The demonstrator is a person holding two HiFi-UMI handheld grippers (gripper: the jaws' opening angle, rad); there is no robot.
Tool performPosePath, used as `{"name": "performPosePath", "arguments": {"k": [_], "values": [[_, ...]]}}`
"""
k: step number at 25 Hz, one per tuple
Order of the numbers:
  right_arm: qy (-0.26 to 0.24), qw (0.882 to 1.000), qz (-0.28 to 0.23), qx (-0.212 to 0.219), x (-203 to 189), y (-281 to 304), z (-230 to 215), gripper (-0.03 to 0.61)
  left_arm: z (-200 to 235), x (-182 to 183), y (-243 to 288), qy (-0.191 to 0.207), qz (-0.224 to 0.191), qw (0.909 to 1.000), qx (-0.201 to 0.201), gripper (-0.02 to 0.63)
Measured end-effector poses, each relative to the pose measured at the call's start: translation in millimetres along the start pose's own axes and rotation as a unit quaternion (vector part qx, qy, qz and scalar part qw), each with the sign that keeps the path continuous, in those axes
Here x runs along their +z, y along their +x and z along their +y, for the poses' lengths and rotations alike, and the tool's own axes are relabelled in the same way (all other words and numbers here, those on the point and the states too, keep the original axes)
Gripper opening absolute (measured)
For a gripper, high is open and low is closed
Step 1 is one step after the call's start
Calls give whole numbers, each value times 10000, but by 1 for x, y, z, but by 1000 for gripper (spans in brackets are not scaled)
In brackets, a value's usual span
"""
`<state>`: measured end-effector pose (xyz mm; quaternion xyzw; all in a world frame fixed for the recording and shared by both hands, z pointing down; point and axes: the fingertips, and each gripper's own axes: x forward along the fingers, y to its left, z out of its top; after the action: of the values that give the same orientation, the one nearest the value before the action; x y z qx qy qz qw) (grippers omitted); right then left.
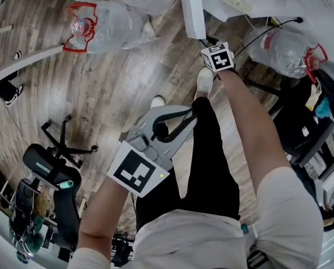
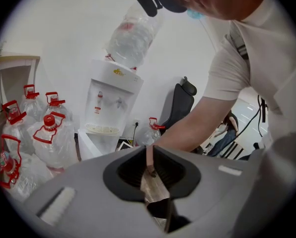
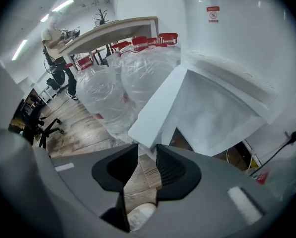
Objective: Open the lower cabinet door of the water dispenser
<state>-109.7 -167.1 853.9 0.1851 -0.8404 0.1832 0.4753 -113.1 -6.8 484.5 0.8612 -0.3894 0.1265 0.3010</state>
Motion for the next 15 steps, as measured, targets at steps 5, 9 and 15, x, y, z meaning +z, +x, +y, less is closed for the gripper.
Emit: {"name": "performPosePath", "arguments": {"k": [5, 9, 15], "values": [[-136, 9998, -31, 161, 17, 14, 32, 103, 7, -7, -21, -73, -64, 9998, 192, 66], [-194, 9994, -40, 274, 31, 22, 55, 103, 9, -9, -34, -119, -136, 9994, 304, 66], [-308, 9985, -90, 437, 55, 40, 83, 101, 12, -20, -50, -257, -218, 9986, 420, 66]]}}
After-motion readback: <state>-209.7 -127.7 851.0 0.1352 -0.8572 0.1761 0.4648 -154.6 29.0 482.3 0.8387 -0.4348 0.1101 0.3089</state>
